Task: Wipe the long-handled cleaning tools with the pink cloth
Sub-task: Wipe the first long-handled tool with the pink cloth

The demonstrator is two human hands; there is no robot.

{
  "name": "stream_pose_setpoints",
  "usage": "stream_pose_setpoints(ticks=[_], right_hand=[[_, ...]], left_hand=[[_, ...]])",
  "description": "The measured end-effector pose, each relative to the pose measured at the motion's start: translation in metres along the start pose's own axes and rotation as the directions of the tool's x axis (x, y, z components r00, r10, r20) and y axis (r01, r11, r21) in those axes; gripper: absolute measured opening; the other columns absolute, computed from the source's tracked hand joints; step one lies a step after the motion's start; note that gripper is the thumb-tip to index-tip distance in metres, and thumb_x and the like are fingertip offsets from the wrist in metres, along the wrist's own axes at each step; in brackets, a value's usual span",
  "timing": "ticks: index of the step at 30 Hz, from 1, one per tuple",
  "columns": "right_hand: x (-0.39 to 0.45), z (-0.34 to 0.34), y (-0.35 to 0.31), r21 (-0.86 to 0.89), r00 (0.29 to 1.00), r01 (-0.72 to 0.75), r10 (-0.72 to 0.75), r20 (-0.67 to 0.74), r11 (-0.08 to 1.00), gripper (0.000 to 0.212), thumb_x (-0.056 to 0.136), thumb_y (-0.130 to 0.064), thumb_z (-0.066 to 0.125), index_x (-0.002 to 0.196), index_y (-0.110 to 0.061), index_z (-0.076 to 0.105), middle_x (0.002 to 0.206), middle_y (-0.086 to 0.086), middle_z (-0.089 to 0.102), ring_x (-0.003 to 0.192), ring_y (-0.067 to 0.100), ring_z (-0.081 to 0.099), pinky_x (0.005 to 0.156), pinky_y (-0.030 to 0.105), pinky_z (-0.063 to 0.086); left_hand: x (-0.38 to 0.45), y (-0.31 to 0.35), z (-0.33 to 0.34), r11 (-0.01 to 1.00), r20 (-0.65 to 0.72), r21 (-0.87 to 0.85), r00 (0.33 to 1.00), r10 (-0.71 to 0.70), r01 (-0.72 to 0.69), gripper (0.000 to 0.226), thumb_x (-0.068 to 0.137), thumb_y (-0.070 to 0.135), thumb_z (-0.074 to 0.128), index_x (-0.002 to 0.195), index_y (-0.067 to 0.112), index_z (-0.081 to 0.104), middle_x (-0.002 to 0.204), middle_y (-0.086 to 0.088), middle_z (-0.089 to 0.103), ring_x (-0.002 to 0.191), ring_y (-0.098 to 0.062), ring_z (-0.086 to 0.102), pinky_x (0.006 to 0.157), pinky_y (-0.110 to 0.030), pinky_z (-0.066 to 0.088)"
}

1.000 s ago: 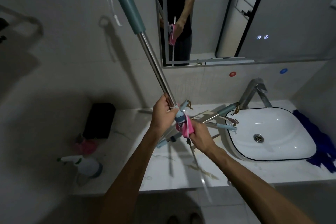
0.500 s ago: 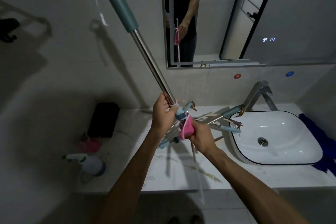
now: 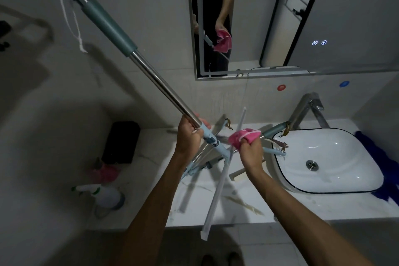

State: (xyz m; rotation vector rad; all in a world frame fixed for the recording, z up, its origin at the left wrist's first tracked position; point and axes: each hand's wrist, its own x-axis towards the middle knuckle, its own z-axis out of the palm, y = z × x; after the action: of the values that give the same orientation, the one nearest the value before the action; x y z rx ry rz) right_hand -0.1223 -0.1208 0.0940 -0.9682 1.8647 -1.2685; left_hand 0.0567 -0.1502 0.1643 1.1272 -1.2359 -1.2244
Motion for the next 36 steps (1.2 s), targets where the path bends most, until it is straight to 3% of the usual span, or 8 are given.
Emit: stream_pose_setpoints(ticks=[3,8,11,15,19,23,29,36], right_hand=[[-0.004,0.003,-0.006,0.127,0.991,-0.111,0.118,-0.056,0.986,0.017,0.093,-0.014,0.053,0.095,-0.023,0.068,0.091,-0.001,0.069,0.088,0.016,0.065,0.085,0.042,0.055],[-0.008,-0.008,-0.01,0.328,0.913,-0.071,0.194,-0.36,0.942,0.057,0.097,-0.011,0.054,0.15,-0.019,0.035,0.121,0.004,0.06,0.104,0.021,0.058,0.098,0.038,0.045],[-0.001,-0.011,-0.005,0.247,0.958,-0.143,0.197,-0.208,0.958,0.05,0.099,-0.024,0.056,0.146,-0.023,0.041,0.112,-0.002,0.062,0.104,0.022,0.061,0.091,0.037,0.048],[-0.003,-0.006,-0.016,0.324,0.956,-0.288,0.251,0.151,0.901,0.032,0.097,-0.033,0.05,0.1,-0.004,0.062,0.079,0.002,0.068,0.078,0.022,0.059,0.073,0.034,0.049],[-0.001,-0.001,-0.019,0.523,0.919,-0.372,0.382,0.095,0.767,0.022,0.103,-0.035,0.049,0.093,-0.019,0.061,0.087,0.001,0.064,0.087,0.018,0.061,0.085,0.039,0.05],[0.004,-0.006,-0.014,0.439,0.964,-0.228,0.265,-0.025,0.869,0.013,0.1,-0.012,0.059,0.091,-0.014,0.068,0.087,0.006,0.065,0.09,0.026,0.063,0.081,0.041,0.058],[0.003,-0.009,-0.025,0.318,0.993,-0.105,0.117,-0.017,0.942,0.012,0.094,-0.011,0.067,0.088,-0.022,0.068,0.087,0.007,0.071,0.084,0.028,0.07,0.078,0.048,0.061],[-0.02,0.006,-0.048,0.123,0.977,0.159,-0.174,0.126,0.98,0.043,0.082,0.008,0.065,0.118,-0.015,0.071,0.085,0.001,0.073,0.067,0.001,0.064,0.057,0.017,0.053]], left_hand=[[0.002,0.003,0.003,1.0,0.049,0.015,0.998,0.027,-0.028,0.037,0.074,-0.012,0.049,0.102,0.012,0.049,0.086,-0.012,0.064,0.089,-0.031,0.068,0.082,-0.039,0.058],[0.003,0.011,0.005,0.998,0.078,0.026,0.995,0.055,-0.057,0.035,0.066,-0.004,0.053,0.099,0.01,0.05,0.085,-0.009,0.065,0.092,-0.043,0.066,0.081,-0.042,0.06],[0.003,0.014,0.009,0.999,0.061,0.025,0.998,0.035,-0.037,0.037,0.064,-0.002,0.056,0.098,0.012,0.051,0.085,-0.009,0.066,0.091,-0.04,0.067,0.077,-0.037,0.06],[0.001,0.016,0.017,0.999,0.067,0.012,0.997,0.04,-0.041,0.036,0.063,-0.004,0.055,0.091,0.019,0.053,0.082,-0.007,0.067,0.087,-0.038,0.069,0.073,-0.036,0.059],[0.004,0.019,0.017,0.999,0.1,0.016,0.995,0.031,-0.032,0.036,0.067,-0.005,0.053,0.094,0.019,0.052,0.084,-0.008,0.066,0.091,-0.038,0.069,0.076,-0.033,0.059],[0.009,0.022,0.015,1.0,0.048,0.023,0.999,0.013,-0.014,0.035,0.078,-0.021,0.05,0.103,0.003,0.048,0.089,-0.015,0.062,0.094,-0.039,0.067,0.074,-0.024,0.057],[0.014,0.02,0.008,0.999,0.037,0.041,0.999,-0.004,0.002,0.033,0.072,-0.013,0.052,0.103,-0.001,0.049,0.086,-0.013,0.062,0.089,-0.034,0.068,0.079,-0.035,0.06],[0.004,0.005,0.028,0.985,-0.005,0.163,0.998,-0.061,0.061,0.05,0.077,-0.015,0.054,0.101,0.028,0.052,0.103,-0.009,0.063,0.096,-0.025,0.067,0.078,-0.038,0.061]])
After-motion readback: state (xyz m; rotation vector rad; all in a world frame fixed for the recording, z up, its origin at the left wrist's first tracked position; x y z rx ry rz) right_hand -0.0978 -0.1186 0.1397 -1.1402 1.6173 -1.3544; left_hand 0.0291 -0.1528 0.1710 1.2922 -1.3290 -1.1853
